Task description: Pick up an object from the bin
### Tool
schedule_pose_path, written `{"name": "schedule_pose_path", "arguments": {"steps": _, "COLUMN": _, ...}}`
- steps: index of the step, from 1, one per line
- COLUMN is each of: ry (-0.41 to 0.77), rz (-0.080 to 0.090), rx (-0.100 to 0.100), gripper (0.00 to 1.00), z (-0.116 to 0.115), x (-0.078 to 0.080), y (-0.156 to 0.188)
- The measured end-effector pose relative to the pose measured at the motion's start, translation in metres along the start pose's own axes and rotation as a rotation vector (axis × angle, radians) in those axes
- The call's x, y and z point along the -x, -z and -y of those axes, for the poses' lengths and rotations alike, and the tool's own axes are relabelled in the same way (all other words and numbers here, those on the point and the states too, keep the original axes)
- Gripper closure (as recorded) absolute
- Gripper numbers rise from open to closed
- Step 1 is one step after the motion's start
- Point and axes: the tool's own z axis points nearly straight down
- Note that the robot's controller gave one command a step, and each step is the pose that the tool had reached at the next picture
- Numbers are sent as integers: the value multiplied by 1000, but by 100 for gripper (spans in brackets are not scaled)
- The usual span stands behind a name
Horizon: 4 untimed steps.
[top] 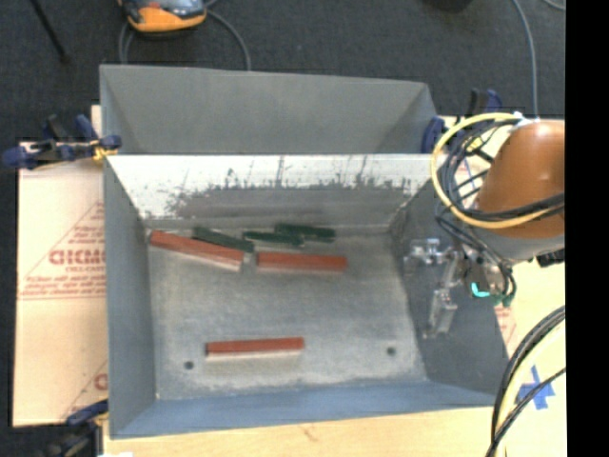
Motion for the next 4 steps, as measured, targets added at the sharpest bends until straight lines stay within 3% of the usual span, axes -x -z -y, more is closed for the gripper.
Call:
{"name": "schedule_pose_path", "arguments": {"steps": 1, "ry": 4, "rz": 7, "rx": -2, "gripper": 0, "z": 0, "x": 2, "y": 4}}
{"name": "schedule_pose_path", "arguments": {"steps": 2, "ry": -70, "rz": 13, "rx": 0, "gripper": 0, "z": -12, "x": -10, "y": -32}}
{"name": "schedule_pose_path", "arguments": {"steps": 3, "ry": -70, "rz": 9, "rx": -1, "gripper": 0, "z": -31, "x": -49, "y": -87}}
{"name": "schedule_pose_path", "arguments": {"steps": 4, "ry": -90, "rz": 2, "rx": 1, "gripper": 0, "z": -48, "x": -18, "y": -77}}
